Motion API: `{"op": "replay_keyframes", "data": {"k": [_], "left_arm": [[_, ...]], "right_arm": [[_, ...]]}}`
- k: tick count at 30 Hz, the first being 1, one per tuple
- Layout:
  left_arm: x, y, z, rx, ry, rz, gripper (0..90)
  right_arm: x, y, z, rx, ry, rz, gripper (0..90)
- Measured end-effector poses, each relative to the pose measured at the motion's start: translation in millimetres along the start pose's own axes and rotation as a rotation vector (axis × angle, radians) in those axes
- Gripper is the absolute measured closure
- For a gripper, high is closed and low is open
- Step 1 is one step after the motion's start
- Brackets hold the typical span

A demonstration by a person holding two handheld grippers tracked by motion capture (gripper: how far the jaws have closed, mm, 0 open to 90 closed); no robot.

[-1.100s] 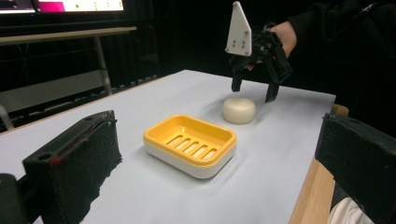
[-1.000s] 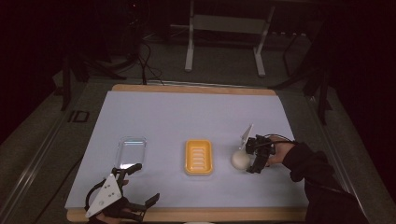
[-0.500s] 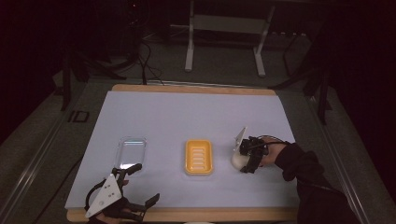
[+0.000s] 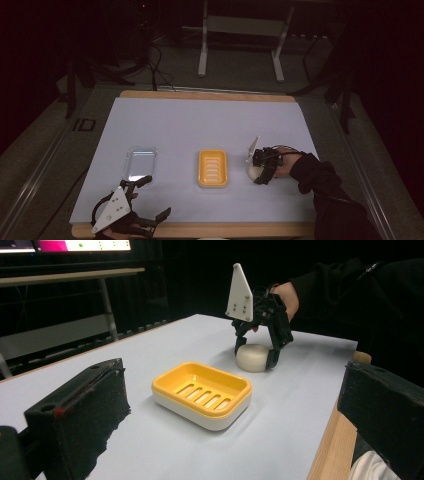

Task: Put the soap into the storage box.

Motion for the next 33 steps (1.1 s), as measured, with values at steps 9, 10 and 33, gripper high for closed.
{"op": "replay_keyframes", "data": {"k": [9,10,33], "left_arm": [[0.0,0.1,-0.1,0.000,0.000,-0.001,0.1],[0.0,0.0,-0.1,0.001,0.000,0.000,0.1],[-0.1,-0.4,0.1,-0.001,-0.002,-0.004,0.1]], "right_arm": [[0.7,3.9,2.0,-0.003,-0.016,-0.019,24.2],[0.4,5.3,2.0,0.002,-0.016,-0.016,24.3],[21.5,66.0,-15.0,0.009,0.028,0.003,24.4]]}}
Point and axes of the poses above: each handheld gripper's, and its own axes: y roughly backward along the jaws, x roughly out of its top, z roughly to its right, the point moved 2 cm from there along -y, roughly forward along the jaws, and after that the axes turned 12 degrees about x, right-handed, at the moved point
